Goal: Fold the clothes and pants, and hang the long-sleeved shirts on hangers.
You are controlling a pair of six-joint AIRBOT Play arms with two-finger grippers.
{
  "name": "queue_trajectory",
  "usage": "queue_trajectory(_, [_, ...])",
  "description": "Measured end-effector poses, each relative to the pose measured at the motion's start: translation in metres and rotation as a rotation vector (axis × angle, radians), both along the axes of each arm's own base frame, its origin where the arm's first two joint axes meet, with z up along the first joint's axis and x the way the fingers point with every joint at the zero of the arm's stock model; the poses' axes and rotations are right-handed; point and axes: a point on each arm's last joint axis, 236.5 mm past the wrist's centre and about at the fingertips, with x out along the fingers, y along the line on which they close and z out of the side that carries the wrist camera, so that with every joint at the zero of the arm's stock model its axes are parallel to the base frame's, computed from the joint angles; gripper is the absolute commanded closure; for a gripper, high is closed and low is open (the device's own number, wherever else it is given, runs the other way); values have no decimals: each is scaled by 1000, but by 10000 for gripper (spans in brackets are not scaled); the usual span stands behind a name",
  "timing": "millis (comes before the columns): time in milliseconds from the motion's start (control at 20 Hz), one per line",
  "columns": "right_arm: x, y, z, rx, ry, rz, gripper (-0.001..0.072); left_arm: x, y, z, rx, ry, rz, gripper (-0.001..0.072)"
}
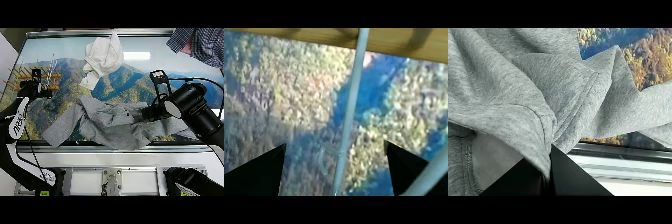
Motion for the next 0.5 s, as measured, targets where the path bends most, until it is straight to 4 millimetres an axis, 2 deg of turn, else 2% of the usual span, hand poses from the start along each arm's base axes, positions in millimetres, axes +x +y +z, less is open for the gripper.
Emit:
queue_trajectory(50, [0, 0, 0, 0, 0, 0, 685, 2, 0, -1, 1, -5, -4, 109])
queue_trajectory(100, [0, 0, 0, 0, 0, 0, 685, 3, 0, -3, -2, -10, -4, 315])
queue_trajectory(150, [0, 0, 0, 0, 0, 0, 685, 4, -1, -4, -3, -11, -6, 401])
queue_trajectory(200, [0, 0, 0, 0, 0, 0, 685, 3, -1, -6, -4, -8, -6, 403])
queue_trajectory(250, [0, 0, 0, 0, 0, 0, 685, 3, 0, -7, -2, -6, -6, 509])
queue_trajectory(300, [0, 0, 0, 0, 0, 0, 685, 3, 0, -7, -3, -5, -6, 678])
queue_trajectory(500, [0, 0, 0, 0, 1, 0, 685, 3, 1, -7, 5, -3, -9, 686])
